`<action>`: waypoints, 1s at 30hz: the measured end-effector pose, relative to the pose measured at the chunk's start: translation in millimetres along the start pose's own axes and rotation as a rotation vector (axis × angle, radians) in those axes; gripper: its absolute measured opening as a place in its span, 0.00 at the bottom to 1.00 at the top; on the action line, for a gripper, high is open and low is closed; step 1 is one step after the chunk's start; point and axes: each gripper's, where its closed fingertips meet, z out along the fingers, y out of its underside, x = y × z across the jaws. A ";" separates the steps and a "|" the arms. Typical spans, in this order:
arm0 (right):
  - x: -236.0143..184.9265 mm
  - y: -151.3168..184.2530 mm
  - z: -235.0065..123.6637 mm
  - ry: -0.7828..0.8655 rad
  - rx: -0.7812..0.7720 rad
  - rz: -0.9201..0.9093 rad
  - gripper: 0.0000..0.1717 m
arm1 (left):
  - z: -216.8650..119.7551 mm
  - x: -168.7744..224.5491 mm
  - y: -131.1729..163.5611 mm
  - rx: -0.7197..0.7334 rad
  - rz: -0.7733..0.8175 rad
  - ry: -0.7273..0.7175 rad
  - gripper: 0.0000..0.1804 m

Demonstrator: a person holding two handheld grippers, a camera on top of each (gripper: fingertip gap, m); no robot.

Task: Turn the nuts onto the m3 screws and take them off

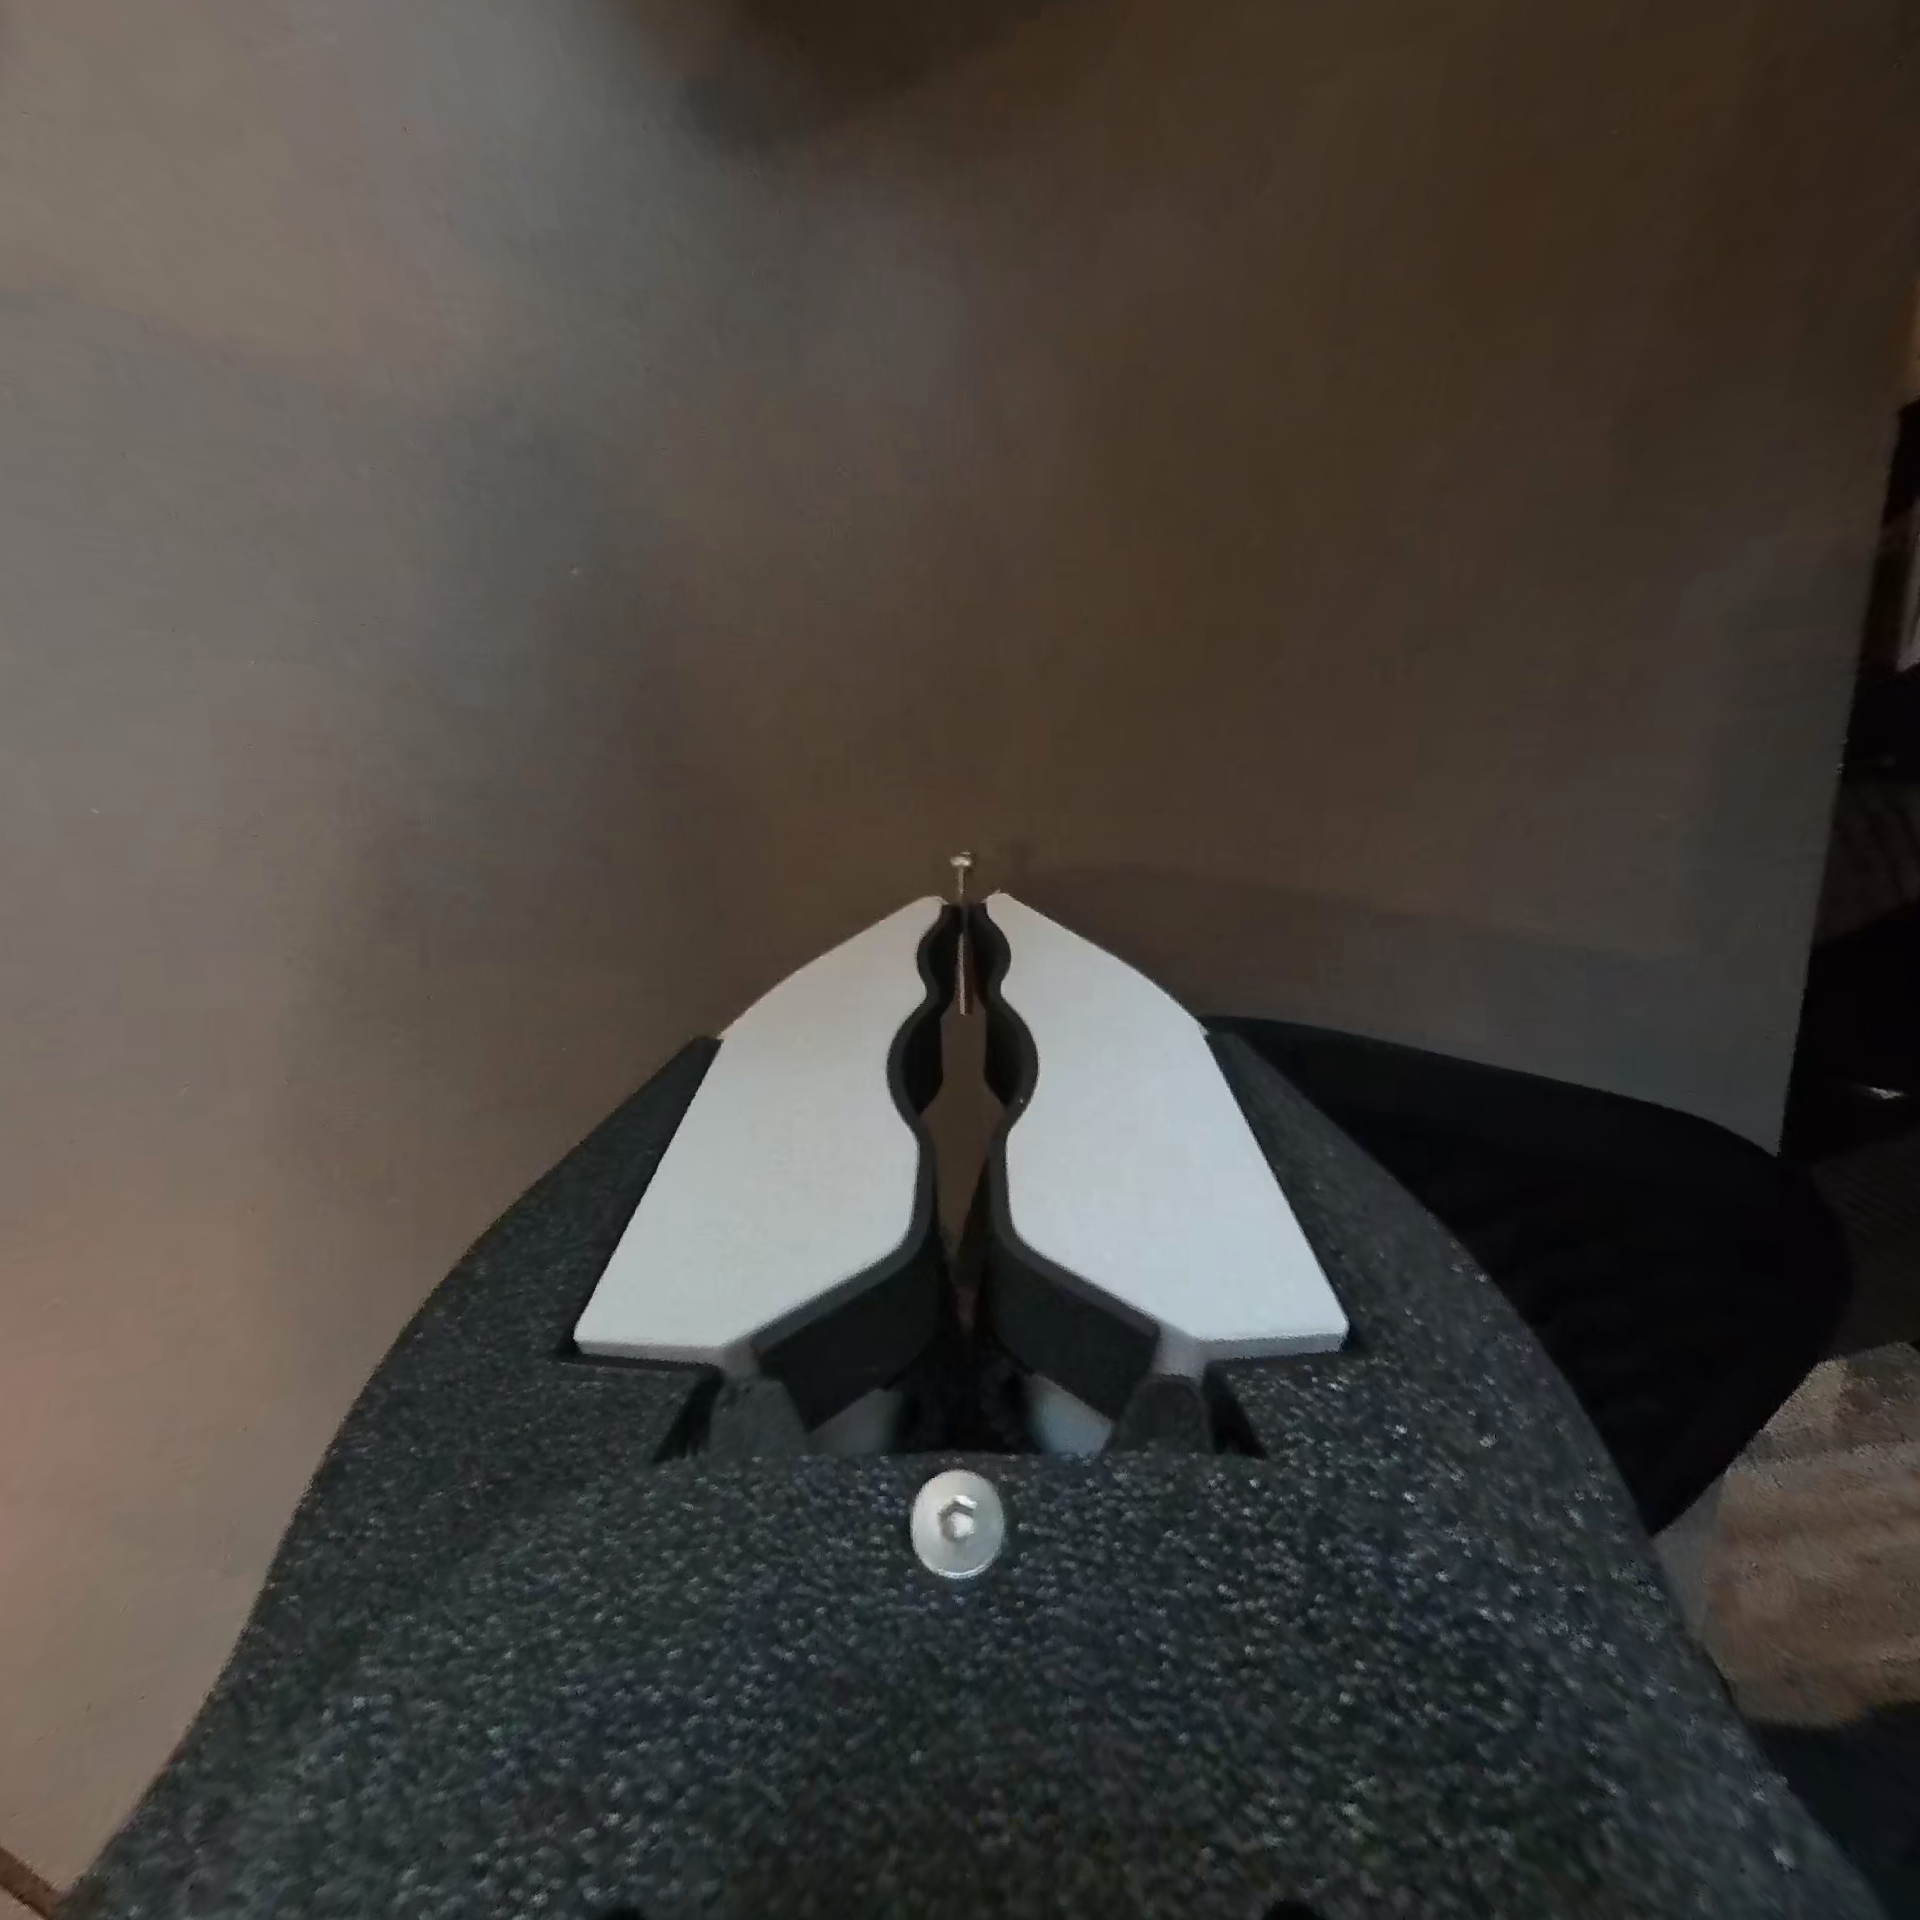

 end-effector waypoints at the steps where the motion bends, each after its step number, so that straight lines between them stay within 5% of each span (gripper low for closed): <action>1: -0.2 0.1 0.0 0.000 -0.001 -0.001 0.66 | 0.8 0.0 0.2 0.000 0.000 0.002 0.01; 13: 0.2 0.4 0.1 0.003 -0.002 -0.003 0.66 | 6.1 2.8 4.0 0.008 -0.019 0.022 0.03; 19: 0.8 1.1 0.2 0.005 -0.005 -0.003 0.66 | -2.5 1.3 1.6 0.051 -0.060 -0.012 0.16; 25: 0.7 3.1 1.7 0.005 -0.015 -0.006 0.66 | -61.7 -6.4 -10.0 0.367 -0.259 -0.202 0.23; 30: -0.4 3.0 2.3 0.005 -0.018 -0.011 0.66 | -135.1 -7.0 49.3 0.503 -0.528 -0.391 0.27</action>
